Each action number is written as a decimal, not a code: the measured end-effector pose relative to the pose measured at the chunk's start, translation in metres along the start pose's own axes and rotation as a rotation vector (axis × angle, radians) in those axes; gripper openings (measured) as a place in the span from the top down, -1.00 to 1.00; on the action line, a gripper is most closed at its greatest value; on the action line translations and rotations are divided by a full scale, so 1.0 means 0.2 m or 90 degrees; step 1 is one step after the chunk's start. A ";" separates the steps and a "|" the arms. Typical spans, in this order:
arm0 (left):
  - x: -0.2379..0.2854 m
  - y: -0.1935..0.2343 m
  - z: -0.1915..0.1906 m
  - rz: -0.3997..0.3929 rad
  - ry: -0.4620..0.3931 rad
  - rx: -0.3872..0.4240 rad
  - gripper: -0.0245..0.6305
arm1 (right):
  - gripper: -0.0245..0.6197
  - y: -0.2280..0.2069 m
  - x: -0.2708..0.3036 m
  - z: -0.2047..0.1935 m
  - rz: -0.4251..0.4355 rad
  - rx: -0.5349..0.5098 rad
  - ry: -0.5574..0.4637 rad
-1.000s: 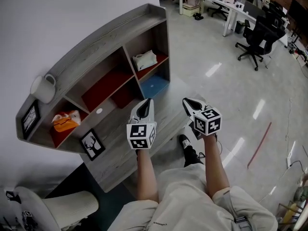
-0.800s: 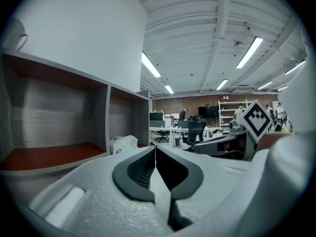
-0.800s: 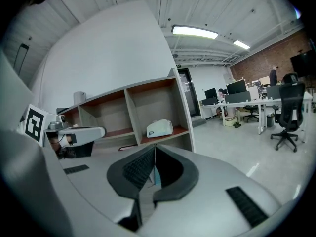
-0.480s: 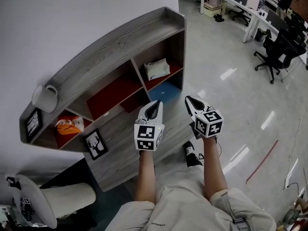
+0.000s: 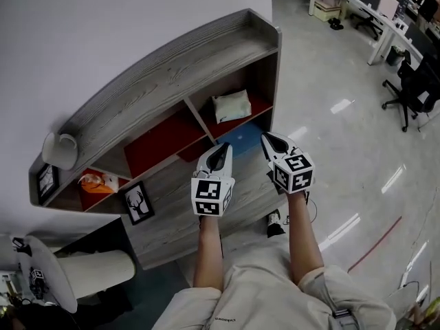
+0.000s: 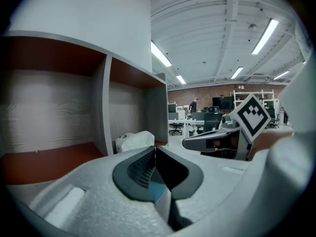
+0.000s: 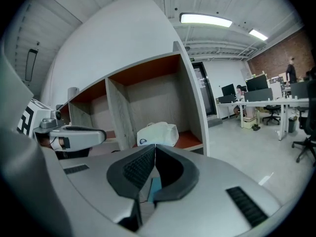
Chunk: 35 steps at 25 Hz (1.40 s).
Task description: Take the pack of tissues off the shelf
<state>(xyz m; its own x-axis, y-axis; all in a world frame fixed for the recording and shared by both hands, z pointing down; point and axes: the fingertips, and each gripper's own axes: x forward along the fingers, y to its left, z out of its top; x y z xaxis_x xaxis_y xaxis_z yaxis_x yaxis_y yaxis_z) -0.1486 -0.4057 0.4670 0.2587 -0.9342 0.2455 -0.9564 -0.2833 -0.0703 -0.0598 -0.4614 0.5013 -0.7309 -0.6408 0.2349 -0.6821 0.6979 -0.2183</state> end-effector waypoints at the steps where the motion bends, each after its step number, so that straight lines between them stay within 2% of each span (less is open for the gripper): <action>1: 0.02 0.00 0.00 0.005 0.000 -0.005 0.89 | 0.87 -0.01 0.03 0.01 0.007 -0.009 0.005; 6: 0.12 0.03 -0.02 0.035 0.002 -0.027 0.89 | 0.87 -0.05 0.14 0.06 0.035 -0.050 0.015; 12: 0.21 0.04 -0.04 0.057 0.009 -0.048 0.89 | 0.87 -0.13 0.25 0.11 0.032 -0.069 0.015; 18: 0.28 0.06 -0.05 0.094 0.011 -0.060 0.89 | 0.86 -0.16 0.35 0.14 0.073 -0.088 0.021; 20: 0.29 0.07 -0.07 0.105 0.015 -0.062 0.89 | 0.69 -0.16 0.38 0.14 0.089 -0.096 0.027; 28: 0.33 0.12 -0.05 0.130 0.019 -0.065 0.89 | 0.42 -0.15 0.52 0.11 0.112 -0.117 0.045; 31: 0.34 0.15 -0.02 0.137 0.017 -0.058 0.89 | 0.35 -0.14 0.57 0.12 0.111 -0.121 0.046; 35: 0.33 0.16 -0.03 0.144 0.021 -0.057 0.89 | 0.37 -0.14 0.61 0.12 0.102 -0.136 0.051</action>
<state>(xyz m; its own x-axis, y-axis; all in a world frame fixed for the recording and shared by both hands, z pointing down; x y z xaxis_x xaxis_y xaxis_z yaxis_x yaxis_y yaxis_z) -0.1625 -0.4753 0.4869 0.0334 -0.9636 0.2651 -0.9980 -0.0462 -0.0420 -0.1304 -0.5660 0.5135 -0.8188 -0.4956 0.2898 -0.5313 0.8454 -0.0552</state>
